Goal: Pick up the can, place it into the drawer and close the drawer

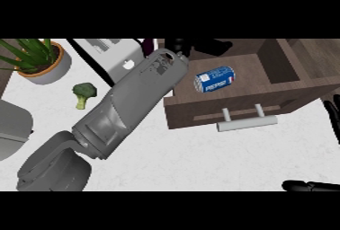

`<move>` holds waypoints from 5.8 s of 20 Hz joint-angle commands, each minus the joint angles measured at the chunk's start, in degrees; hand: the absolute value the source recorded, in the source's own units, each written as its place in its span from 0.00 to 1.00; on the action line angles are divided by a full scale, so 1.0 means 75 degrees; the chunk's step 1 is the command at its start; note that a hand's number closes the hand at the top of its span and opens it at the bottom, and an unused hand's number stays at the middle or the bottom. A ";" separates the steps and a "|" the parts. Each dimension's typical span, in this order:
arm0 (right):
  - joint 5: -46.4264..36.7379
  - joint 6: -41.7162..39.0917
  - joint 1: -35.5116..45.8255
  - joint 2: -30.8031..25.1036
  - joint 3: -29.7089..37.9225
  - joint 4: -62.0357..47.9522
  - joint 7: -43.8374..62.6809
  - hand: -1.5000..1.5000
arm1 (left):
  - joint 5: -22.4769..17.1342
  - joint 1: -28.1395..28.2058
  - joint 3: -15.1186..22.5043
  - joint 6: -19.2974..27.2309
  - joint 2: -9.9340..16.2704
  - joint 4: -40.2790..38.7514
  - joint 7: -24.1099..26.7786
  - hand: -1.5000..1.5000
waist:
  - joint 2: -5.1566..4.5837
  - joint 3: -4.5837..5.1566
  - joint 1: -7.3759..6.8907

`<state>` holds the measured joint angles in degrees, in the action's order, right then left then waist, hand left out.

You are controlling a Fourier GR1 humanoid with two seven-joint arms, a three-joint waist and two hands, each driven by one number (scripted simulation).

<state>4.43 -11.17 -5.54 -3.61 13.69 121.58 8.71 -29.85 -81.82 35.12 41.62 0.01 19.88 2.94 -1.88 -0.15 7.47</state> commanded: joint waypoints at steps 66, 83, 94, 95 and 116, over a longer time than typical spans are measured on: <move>-0.9771 0.5958 0.5318 -0.0657 -0.1098 -1.0077 -0.1989 0.00 | -0.0328 0.2071 0.0210 0.0504 0.3417 0.5695 -0.2600 0.00 | 0.0222 0.0005 -0.1596; -0.9894 0.7207 0.8451 -0.1008 -0.0139 -1.3575 -0.1853 0.00 | 0.0106 0.3687 0.0145 0.0459 0.4045 0.7498 -0.2648 0.00 | 0.0063 -0.0001 -0.1797; -0.9777 0.7161 0.9488 -0.1128 0.0156 -1.4292 -0.1787 0.00 | 0.0409 0.4365 0.0162 0.0443 0.4015 0.7907 -0.2409 0.00 | -0.0005 -0.0003 -0.1786; -0.9648 0.6959 0.9419 -0.1182 0.0203 -1.4358 -0.2242 0.00 | 0.0412 0.4461 0.0083 0.0361 0.4157 0.7914 -0.2404 0.00 | 0.0015 -0.0003 -0.1722; -0.5793 0.5175 0.9917 -0.0249 0.3217 -1.3717 -0.4950 0.00 | 0.0450 0.5624 -0.0429 0.0152 0.4248 0.8123 -0.1815 0.00 | 0.0111 0.0005 -0.1395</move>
<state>-45.28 29.55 66.00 -7.11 33.20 17.54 -27.07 -26.68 -41.39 32.72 43.23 32.13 80.90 -11.84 -1.37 -0.36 -2.74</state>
